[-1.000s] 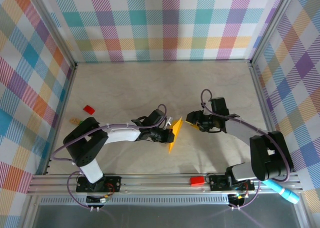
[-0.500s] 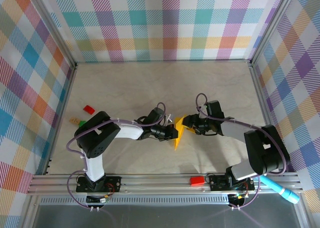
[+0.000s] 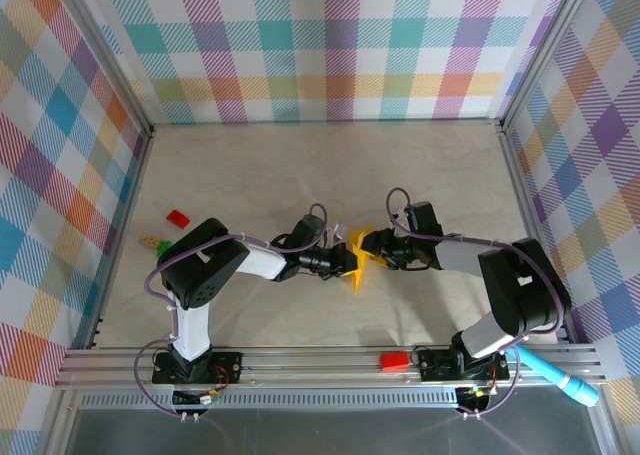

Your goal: Fold a paper plane with a square sheet of paper (fold left side to right side)

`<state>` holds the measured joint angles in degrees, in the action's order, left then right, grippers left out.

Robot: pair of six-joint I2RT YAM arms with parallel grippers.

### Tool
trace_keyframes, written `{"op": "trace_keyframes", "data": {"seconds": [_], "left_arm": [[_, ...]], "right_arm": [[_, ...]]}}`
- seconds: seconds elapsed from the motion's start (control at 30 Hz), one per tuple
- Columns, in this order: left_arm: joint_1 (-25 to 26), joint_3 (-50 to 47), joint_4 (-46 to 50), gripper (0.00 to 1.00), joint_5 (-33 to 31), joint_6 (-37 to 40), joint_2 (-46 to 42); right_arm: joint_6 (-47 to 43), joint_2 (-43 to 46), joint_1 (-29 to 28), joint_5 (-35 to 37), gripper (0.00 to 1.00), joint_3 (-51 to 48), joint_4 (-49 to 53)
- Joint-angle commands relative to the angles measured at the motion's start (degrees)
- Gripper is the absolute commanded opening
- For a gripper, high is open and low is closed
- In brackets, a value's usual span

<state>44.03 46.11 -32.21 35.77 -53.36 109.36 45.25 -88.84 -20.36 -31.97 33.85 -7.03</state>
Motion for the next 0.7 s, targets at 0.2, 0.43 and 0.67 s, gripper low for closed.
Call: {"op": "trace_keyframes", "data": {"seconds": [0.2, 0.43, 0.67], "left_arm": [[-0.6, -0.8, -3.6, 0.00, 1.5, -1.6, 1.6], [-0.7, -0.9, -3.3, 0.00, 1.3, -1.7, 1.6], [-0.7, -0.8, -3.4, 0.00, 1.3, -1.8, 1.7]], "right_arm": [[0.0, -3.2, -0.6, -0.4, 0.50, 2.8, -3.3], [-2.1, -2.8, -0.7, 1.1, 0.51, 4.1, -0.1], [-1.9, -4.6, -0.7, 0.6, 0.50, 4.5, -1.0]]}}
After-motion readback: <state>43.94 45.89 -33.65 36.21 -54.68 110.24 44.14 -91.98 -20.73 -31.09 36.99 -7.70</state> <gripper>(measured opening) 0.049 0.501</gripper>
